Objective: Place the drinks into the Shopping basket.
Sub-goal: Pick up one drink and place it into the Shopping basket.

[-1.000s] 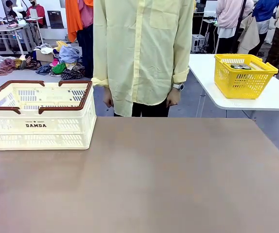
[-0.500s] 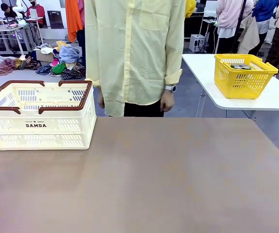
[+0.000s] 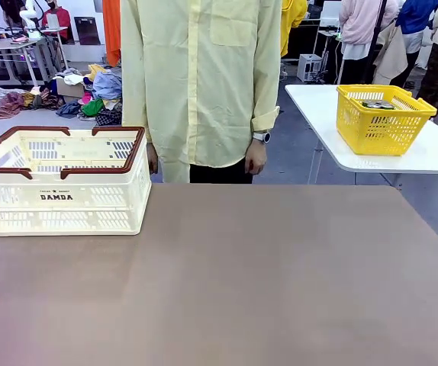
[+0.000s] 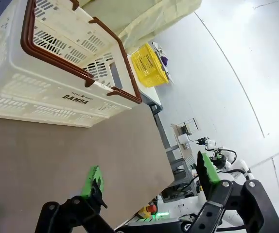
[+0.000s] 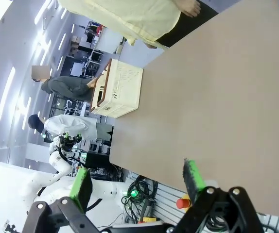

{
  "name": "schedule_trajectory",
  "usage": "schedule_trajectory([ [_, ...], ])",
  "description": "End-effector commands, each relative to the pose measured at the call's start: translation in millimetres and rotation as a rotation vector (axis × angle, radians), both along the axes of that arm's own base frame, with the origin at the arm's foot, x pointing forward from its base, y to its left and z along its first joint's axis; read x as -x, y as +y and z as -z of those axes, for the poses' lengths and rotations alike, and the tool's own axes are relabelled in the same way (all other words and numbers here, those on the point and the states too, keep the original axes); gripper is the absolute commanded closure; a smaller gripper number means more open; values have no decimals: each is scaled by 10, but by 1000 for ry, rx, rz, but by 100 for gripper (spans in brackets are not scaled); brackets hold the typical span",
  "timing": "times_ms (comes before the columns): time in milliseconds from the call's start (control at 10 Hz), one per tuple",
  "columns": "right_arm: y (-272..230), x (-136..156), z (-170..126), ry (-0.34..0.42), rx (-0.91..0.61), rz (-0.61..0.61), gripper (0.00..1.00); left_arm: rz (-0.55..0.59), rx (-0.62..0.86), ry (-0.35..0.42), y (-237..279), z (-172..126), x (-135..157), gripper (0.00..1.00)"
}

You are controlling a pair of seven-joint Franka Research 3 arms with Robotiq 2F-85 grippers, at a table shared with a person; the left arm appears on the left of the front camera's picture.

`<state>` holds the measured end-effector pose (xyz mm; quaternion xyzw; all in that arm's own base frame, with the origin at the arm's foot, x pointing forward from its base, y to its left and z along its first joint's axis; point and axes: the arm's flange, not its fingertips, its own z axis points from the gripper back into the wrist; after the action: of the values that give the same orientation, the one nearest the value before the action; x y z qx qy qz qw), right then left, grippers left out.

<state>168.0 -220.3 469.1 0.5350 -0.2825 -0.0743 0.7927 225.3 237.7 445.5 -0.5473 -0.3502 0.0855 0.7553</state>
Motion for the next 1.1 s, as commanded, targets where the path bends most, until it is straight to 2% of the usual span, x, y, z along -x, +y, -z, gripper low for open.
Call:
schedule_trajectory([
  [0,-39,18,-30,-39,-4,2,0,-3,16,-13,10,-27,-3,0],
  [1000,-39,18,-30,-39,-4,2,0,-3,16,-13,10,-27,-3,0],
])
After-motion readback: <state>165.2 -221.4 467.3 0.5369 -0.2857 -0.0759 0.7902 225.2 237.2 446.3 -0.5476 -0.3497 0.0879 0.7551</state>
